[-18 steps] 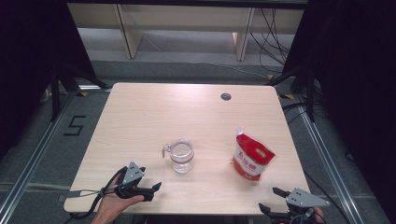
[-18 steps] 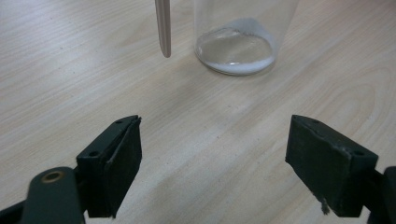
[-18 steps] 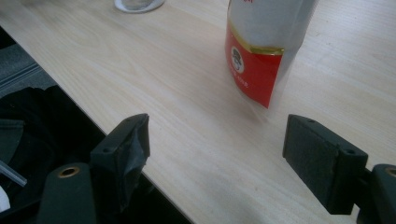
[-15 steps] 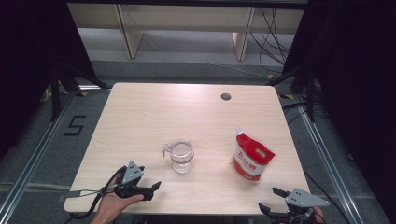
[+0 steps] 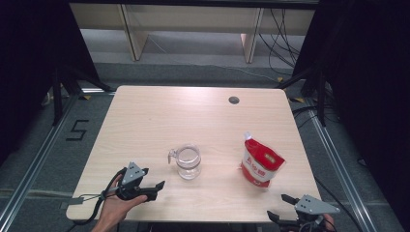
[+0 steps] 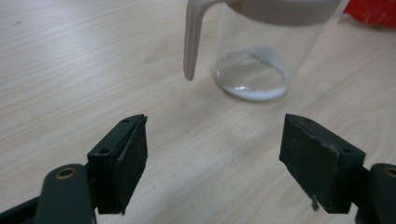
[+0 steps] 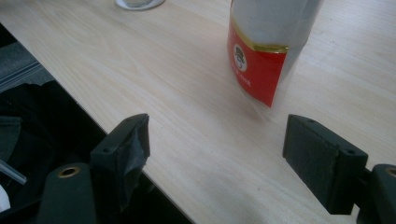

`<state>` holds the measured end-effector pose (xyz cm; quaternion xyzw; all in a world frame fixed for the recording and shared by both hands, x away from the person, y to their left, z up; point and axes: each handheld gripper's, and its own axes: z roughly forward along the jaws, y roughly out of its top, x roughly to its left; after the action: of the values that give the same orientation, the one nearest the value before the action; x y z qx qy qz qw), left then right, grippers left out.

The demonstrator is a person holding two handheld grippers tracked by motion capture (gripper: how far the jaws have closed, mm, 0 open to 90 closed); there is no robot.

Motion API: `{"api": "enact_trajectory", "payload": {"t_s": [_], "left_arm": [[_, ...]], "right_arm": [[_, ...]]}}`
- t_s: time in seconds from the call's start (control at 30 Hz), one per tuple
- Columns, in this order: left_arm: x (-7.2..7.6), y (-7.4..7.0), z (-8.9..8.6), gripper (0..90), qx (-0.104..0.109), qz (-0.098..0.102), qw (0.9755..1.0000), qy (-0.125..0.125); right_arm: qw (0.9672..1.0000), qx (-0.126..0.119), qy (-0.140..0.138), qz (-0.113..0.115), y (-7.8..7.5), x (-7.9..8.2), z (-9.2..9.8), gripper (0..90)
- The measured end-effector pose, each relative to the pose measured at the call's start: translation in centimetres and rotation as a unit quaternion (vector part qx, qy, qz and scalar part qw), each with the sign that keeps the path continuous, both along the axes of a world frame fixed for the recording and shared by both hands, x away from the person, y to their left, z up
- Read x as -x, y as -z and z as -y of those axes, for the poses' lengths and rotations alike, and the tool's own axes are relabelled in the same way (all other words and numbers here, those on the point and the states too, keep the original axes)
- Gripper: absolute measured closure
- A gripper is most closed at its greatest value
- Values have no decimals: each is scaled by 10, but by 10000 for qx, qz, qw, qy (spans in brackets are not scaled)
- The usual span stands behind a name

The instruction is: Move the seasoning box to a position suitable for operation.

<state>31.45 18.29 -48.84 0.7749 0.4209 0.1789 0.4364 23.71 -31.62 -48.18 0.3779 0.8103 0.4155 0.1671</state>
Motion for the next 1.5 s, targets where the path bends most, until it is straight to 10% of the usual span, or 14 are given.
{"api": "enact_trajectory", "payload": {"t_s": [0.27, 0.8, 1.5], "left_arm": [[-12, -16, -2, 335, 233, 9, 9997, -123], [-40, -49, -4, 859, 348, 281, 9987, -258], [-85, -45, 21, 893, 672, -67, 9976, -120]], "right_arm": [[10000, -40, 42, -74, 1, 0, -1, 239], [10000, 51, -63, 39, 2, -4, 1, 238], [9998, 141, -139, 41, 4, -4, -1, 239]]}}
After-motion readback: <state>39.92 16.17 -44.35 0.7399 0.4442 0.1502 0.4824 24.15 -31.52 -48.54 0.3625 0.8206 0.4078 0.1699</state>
